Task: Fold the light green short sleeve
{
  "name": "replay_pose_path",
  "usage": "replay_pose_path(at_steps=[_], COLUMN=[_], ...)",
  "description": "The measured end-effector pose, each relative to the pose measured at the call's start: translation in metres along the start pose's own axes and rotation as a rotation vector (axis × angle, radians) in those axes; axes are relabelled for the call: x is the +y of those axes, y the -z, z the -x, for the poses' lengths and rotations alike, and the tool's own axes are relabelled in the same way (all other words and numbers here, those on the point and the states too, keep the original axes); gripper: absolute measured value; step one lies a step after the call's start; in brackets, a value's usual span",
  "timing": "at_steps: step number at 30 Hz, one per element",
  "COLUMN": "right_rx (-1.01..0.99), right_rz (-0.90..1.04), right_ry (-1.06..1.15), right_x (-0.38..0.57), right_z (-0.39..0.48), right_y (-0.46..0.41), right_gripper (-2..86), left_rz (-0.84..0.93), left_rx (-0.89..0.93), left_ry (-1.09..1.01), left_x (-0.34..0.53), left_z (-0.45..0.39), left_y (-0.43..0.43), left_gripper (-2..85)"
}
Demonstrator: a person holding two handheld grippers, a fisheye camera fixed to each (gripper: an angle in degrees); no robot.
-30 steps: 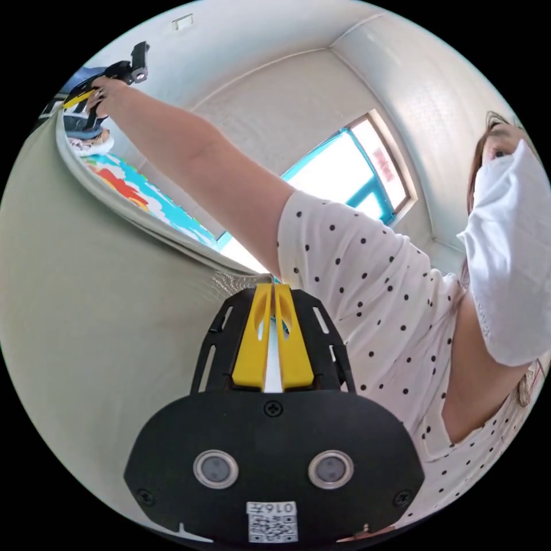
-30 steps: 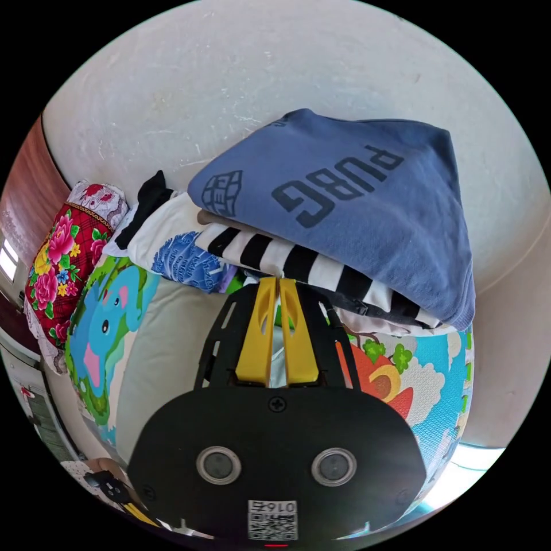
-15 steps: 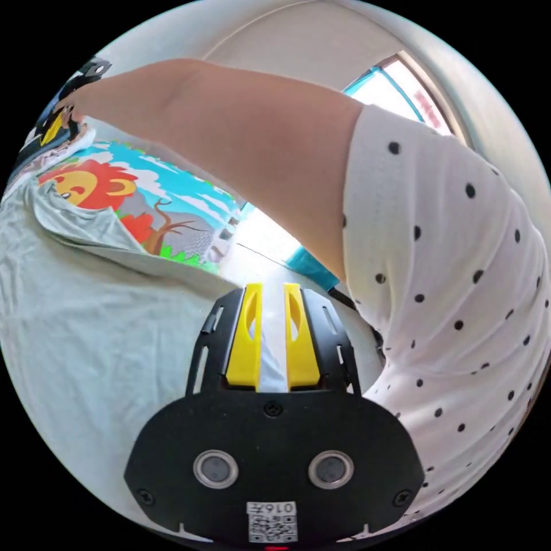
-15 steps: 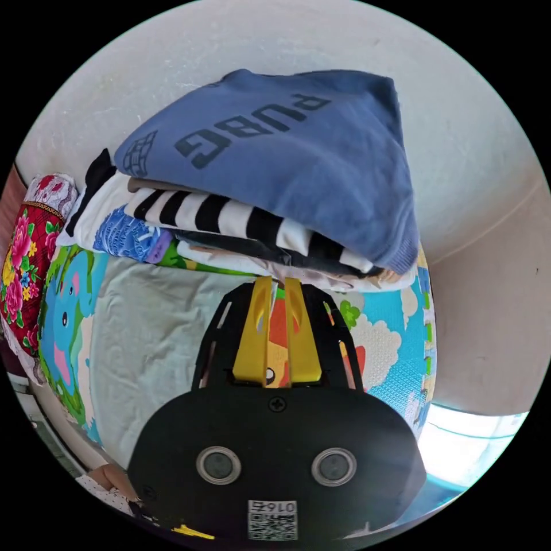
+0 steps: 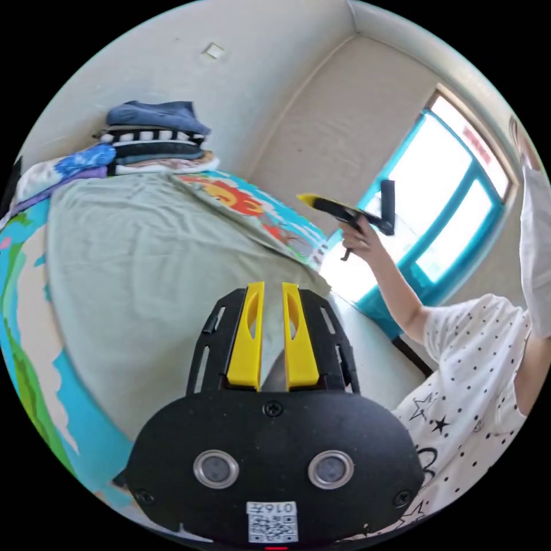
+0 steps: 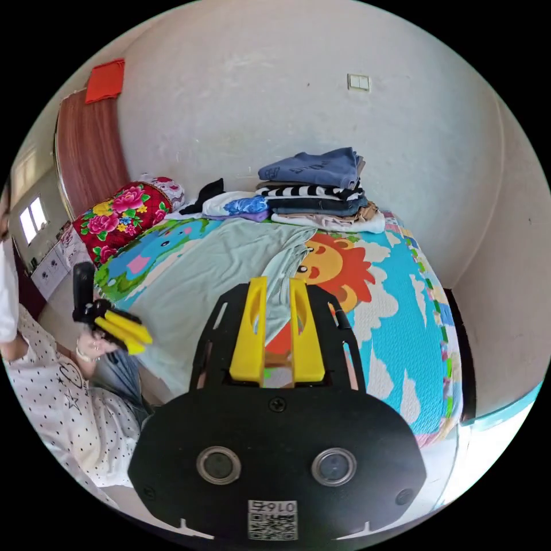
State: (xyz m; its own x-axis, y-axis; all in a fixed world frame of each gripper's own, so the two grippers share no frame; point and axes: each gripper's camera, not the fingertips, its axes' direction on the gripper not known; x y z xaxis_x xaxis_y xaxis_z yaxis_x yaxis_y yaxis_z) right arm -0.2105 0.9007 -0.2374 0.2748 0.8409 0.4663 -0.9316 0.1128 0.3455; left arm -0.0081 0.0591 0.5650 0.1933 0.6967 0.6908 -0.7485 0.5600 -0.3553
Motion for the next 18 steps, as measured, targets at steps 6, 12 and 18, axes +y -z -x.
replay_pose_path(at_steps=[6,12,18], right_rx=[0.206,0.14,0.389], right_rz=[0.004,0.06,0.124], right_ry=[-0.02,0.07,0.079], right_x=[0.097,0.104,0.1], right_z=[0.08,0.132,0.153], right_y=[0.076,0.094,0.11], right_gripper=[8.6,9.4,4.5], left_rz=[-0.031,-0.036,-0.003], left_rx=[-0.072,-0.062,-0.083], left_ry=[0.066,0.083,0.057], left_x=[0.022,0.033,0.033], left_z=[0.031,0.032,0.017], left_y=[0.036,0.045,0.046], left_gripper=[4.2,4.0,3.8])
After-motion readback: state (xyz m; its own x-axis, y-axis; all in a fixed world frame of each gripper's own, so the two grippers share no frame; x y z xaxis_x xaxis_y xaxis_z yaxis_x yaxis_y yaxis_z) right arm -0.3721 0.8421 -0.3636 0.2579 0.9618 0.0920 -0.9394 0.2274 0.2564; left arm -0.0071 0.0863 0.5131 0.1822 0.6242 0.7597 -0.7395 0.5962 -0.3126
